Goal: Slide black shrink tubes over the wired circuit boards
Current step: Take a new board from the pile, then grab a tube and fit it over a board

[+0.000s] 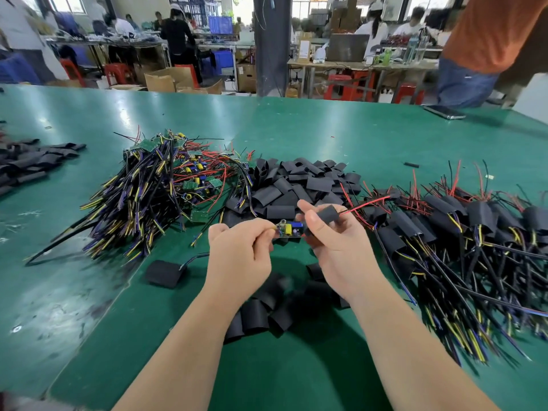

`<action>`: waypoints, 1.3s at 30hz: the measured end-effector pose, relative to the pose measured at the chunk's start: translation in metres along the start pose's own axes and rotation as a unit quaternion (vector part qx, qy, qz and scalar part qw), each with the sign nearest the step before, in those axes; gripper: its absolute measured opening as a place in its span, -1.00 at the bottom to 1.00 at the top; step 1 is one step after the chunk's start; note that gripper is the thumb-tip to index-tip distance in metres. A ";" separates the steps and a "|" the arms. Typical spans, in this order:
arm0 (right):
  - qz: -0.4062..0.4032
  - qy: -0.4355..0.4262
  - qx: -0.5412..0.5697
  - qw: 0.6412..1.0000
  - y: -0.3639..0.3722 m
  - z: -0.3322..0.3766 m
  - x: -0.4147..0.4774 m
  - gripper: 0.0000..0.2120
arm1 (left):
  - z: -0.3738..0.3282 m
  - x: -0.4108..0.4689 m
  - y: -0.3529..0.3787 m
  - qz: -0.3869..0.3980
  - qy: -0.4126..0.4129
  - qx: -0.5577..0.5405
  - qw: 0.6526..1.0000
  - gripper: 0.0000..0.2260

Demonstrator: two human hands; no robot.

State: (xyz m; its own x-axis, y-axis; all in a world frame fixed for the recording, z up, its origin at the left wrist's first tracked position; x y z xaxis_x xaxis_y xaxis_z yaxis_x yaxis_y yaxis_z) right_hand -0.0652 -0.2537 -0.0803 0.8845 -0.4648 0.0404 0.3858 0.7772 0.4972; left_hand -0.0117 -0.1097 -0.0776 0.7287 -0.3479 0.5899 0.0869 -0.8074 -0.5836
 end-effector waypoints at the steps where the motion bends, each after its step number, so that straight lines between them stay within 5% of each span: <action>1: -0.011 -0.007 -0.051 0.999 -0.002 0.001 0.000 -0.85 | 0.000 0.000 0.000 0.001 -0.002 -0.015 1.000 -0.82; 3: -0.020 -0.017 -0.119 0.993 -0.006 0.003 0.001 -0.81 | 0.003 0.001 -0.002 -0.002 -0.013 -0.037 0.999 -0.82; 9: 0.077 0.027 0.000 0.997 0.003 0.006 -0.002 -0.71 | 0.009 0.003 -0.007 -0.030 -0.046 -0.068 0.996 -0.80; 13: 0.097 0.014 -0.015 0.995 0.003 0.006 -0.003 -0.71 | 0.010 0.003 -0.007 -0.030 -0.056 -0.070 0.996 -0.80; 22: 0.005 -0.001 -0.042 0.999 -0.002 0.002 0.001 -0.82 | 0.000 -0.001 -0.006 -0.032 0.008 0.012 0.999 -0.82; 29: 0.066 0.045 -0.028 0.996 0.007 -0.005 -0.002 -0.82 | -0.008 -0.002 -0.001 -0.019 0.068 0.056 0.996 -0.80; 34: 0.036 0.048 0.014 0.998 0.002 -0.003 -0.001 -0.74 | -0.010 -0.002 -0.001 -0.041 0.074 0.034 0.996 -0.85; 39: 0.023 -0.003 -0.130 0.991 -0.003 -0.007 0.003 -0.63 | -0.008 -0.002 -0.002 -0.064 0.104 0.062 0.991 -0.90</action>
State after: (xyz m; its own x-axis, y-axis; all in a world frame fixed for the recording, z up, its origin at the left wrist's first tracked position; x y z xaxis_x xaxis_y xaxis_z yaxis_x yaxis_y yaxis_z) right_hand -0.0617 -0.2545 -0.0882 0.9011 -0.4290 0.0627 0.4014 0.8801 0.2537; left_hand -0.0194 -0.1112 -0.0732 0.5525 -0.3474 0.7576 0.2623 -0.7903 -0.5537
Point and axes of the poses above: each hand's wrist, its own x-axis towards the middle knuckle, its own y-axis out of the palm, z = x × y, the point moved 4 cm from there along x, towards the middle knuckle, and after that the axes turned 1 degree about y, right-handed, at the moved point
